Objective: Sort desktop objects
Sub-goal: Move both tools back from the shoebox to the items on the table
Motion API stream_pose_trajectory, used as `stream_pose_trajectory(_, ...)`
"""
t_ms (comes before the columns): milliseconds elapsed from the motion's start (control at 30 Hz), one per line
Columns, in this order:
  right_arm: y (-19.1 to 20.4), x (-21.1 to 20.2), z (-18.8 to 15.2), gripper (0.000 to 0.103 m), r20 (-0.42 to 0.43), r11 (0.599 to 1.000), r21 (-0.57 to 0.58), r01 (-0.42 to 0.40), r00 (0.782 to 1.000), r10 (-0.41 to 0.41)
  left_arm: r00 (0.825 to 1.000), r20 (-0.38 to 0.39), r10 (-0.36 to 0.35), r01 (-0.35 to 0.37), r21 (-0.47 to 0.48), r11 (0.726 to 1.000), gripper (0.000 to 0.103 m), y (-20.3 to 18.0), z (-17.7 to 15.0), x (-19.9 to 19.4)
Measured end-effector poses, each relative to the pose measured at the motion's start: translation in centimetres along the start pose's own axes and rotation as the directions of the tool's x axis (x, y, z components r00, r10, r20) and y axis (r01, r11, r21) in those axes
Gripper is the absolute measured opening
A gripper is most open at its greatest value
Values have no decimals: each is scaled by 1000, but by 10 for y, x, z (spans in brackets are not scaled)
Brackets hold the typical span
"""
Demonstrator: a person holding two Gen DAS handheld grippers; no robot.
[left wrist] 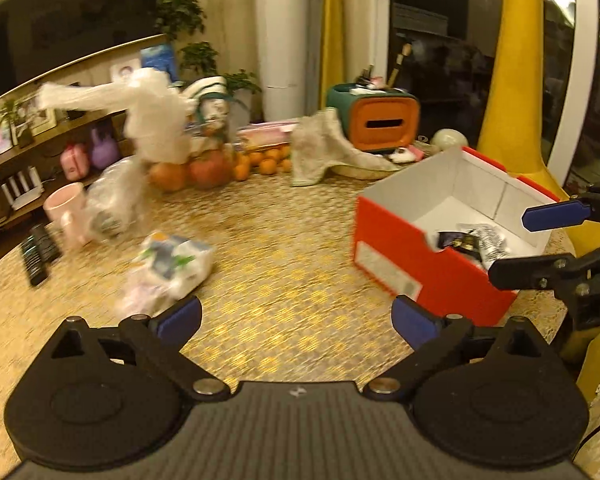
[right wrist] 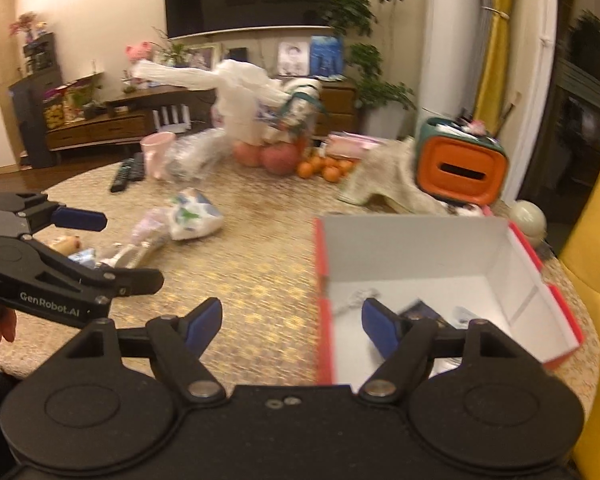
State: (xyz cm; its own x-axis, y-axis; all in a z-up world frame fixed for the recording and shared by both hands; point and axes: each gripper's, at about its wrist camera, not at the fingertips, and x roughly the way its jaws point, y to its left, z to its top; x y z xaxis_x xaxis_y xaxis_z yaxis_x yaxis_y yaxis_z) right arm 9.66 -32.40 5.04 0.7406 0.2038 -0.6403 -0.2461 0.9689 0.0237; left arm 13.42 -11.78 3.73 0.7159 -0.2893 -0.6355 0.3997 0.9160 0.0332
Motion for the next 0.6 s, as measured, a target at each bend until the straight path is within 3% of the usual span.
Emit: stream_pose_trajectory(600,102,40,17,86,37,997,14,-77,996,77,988,5,155,-153,-124,980,103,124,-61,-47)
